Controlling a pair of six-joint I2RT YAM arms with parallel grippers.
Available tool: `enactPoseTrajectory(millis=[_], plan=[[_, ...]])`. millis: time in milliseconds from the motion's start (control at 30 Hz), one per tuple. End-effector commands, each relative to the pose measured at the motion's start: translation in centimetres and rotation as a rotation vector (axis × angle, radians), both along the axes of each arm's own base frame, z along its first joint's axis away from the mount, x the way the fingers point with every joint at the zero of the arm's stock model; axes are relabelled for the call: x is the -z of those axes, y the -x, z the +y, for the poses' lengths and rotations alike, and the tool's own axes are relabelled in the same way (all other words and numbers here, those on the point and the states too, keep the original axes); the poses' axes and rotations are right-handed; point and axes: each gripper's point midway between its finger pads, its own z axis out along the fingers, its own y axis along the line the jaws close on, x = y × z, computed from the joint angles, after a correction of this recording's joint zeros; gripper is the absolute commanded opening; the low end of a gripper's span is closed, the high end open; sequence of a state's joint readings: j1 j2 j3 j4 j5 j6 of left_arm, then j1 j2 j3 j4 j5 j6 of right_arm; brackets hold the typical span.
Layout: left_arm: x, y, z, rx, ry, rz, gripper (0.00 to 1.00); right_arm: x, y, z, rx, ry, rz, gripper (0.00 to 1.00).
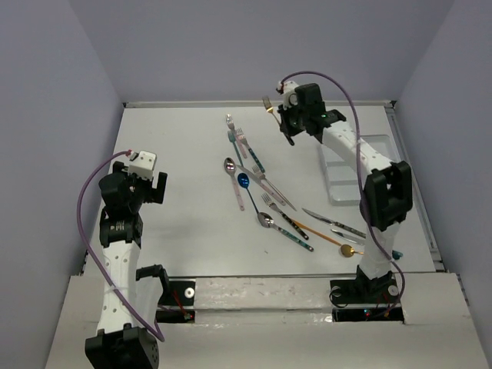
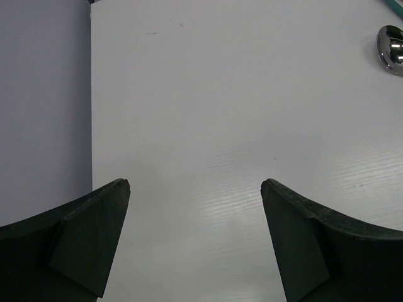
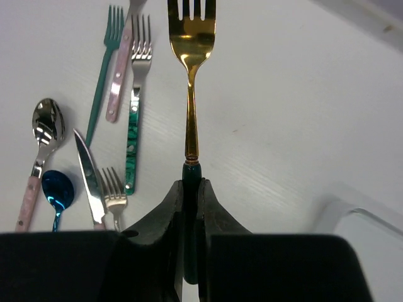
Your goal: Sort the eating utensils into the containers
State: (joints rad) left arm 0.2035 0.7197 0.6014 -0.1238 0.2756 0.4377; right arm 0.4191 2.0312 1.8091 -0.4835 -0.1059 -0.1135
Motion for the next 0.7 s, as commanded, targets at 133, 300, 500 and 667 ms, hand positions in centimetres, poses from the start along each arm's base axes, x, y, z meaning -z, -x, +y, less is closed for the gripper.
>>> enactPoseTrajectory(millis=[133,300,500,667], plan=[[-1.2,-0.2,-0.3,0.021,-0.016,-0.056,0.99,-7.4,-2.2,-9.6,-0.151,0.308,-0.431,0.0],[-1.1,-0.3,-0.5,0.037,-0.013,-0.049,0.99,-6.9,-1.9,-16.6,-0.418,0.589,-0.562,0.0],[-0.3,-0.6,-0.7,0.048,0.0,-0.019,0.99,-9.2,-1.3,-21.1,-0.487,0.675,-0.659,0.0],[0.1,-0.8,-0.6,0.048,0.004,-0.001,0.99,-9.4,-1.2,-24.3,-0.549,0.751,-0.686,0.0]])
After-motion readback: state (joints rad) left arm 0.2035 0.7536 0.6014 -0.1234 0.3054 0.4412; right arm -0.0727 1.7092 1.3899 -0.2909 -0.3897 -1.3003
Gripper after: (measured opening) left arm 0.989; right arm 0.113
